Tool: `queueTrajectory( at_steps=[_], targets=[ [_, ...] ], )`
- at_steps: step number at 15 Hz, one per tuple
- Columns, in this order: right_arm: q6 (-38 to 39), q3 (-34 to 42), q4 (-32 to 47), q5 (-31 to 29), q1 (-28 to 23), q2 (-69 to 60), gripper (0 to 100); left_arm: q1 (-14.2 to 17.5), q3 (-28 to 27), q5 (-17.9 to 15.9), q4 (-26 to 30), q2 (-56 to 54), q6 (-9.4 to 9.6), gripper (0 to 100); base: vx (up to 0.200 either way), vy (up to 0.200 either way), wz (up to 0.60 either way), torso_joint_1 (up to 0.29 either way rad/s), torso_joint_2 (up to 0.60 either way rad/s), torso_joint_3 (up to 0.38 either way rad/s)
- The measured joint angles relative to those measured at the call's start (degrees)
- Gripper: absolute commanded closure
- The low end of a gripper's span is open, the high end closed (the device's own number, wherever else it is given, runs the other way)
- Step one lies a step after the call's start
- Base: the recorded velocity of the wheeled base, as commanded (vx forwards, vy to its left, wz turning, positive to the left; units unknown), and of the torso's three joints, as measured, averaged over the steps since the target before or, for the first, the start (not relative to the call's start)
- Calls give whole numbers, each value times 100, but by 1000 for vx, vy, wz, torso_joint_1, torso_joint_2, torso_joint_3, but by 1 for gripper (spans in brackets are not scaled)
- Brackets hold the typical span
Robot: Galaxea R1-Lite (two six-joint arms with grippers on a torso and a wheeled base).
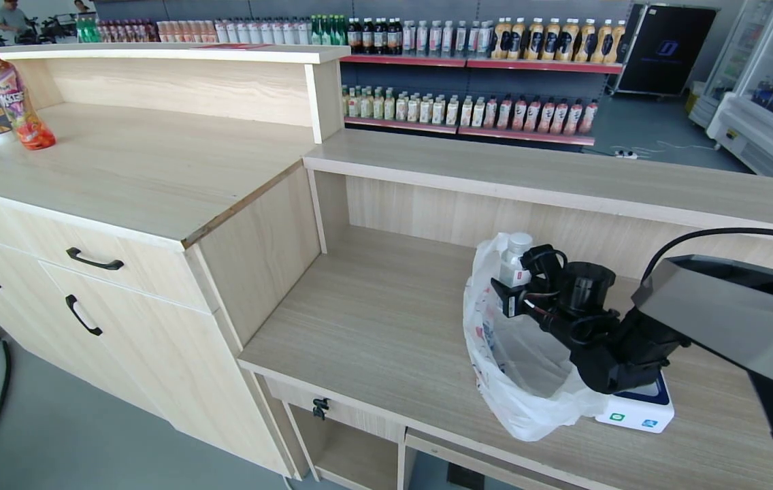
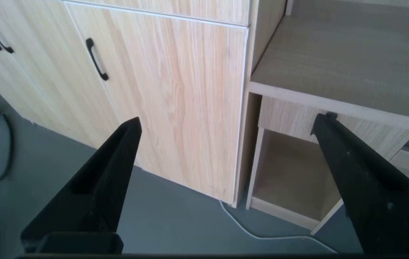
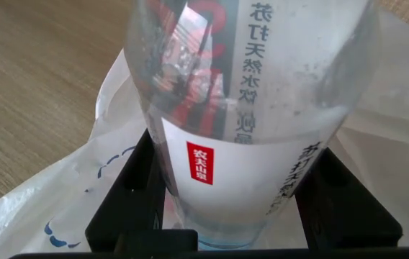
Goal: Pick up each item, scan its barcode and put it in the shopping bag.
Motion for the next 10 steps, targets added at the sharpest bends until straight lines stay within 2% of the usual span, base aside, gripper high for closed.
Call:
queueTrajectory(
  at_steps=[4, 5, 10],
  targets=[
    [0, 33, 0, 2, -6, 20, 100, 0, 0, 0, 0, 0, 0, 0, 0, 0, 0, 0, 0, 0],
    [1, 48, 11, 2, -9, 20, 0, 0, 0, 0, -2, 0, 2, 0, 0, 0, 0, 0, 0, 0],
    [6, 124, 90, 26, -6, -88, 0, 0, 0, 0, 0, 0, 0, 0, 0, 0, 0, 0, 0, 0]
  ],
)
